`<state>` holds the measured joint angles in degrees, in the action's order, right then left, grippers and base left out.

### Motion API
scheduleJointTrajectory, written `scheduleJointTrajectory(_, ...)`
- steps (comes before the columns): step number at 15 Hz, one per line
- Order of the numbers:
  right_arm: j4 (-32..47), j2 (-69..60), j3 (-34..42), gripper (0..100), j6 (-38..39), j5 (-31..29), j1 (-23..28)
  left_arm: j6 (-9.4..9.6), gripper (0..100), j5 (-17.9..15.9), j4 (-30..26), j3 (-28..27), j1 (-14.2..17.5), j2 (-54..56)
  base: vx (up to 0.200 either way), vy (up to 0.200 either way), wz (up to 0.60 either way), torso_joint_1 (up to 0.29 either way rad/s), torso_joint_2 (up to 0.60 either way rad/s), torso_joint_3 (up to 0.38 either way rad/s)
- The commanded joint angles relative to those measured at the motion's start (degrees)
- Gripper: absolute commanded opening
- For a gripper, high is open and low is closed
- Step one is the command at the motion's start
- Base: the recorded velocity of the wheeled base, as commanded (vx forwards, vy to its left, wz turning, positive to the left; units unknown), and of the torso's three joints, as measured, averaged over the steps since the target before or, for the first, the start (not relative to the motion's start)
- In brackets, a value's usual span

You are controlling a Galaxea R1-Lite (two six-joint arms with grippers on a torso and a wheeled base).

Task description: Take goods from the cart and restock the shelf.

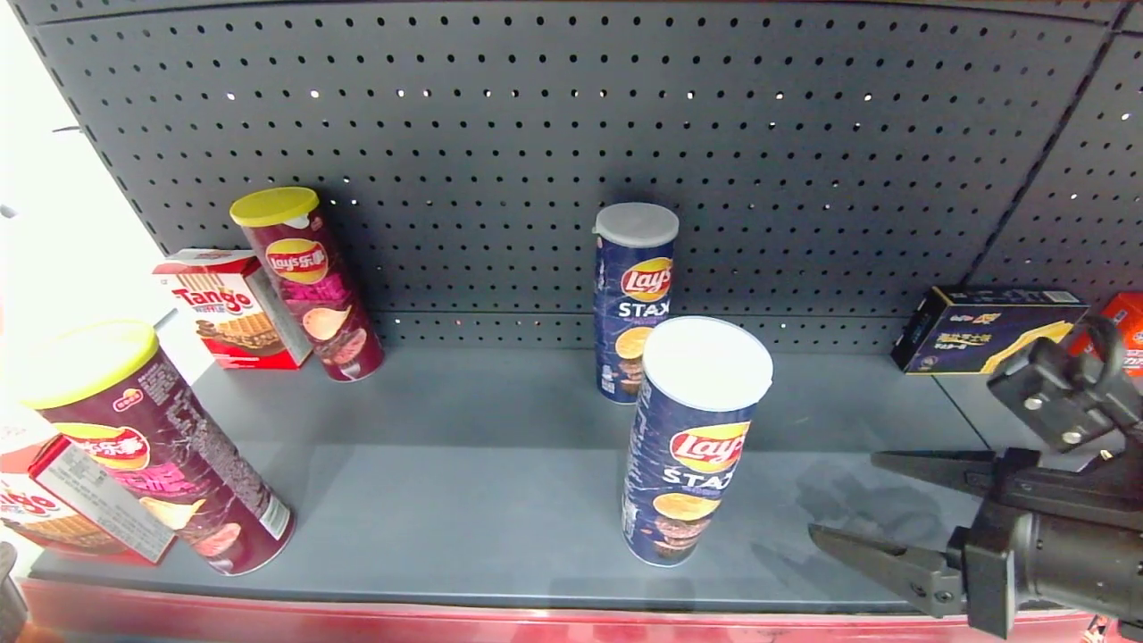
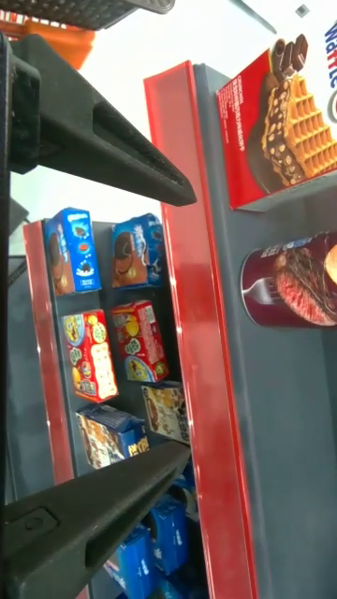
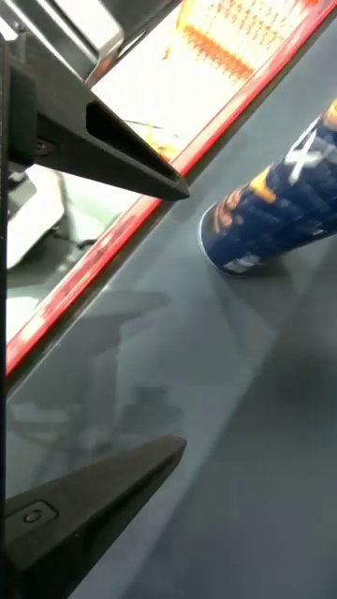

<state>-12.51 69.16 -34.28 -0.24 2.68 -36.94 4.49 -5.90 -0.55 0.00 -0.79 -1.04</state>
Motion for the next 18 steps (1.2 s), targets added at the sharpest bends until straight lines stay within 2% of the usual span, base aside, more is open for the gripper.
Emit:
scheduleJointTrajectory(1,-0.1,4.8,-1.0,100,0.0,-0.1,-0.2,0.00,100,0.0,-0.1,0.0,0.0,-0.2,0.000,0.000,0.00,0.000,0.00,0.000)
scheduleJointTrajectory(18,-0.2,18.4,-11.6,100,-0.9,-1.7,-1.1,0.00,100,0.0,0.2,0.0,0.1,-0.1,0.000,0.000,0.00,0.000,0.00,0.000)
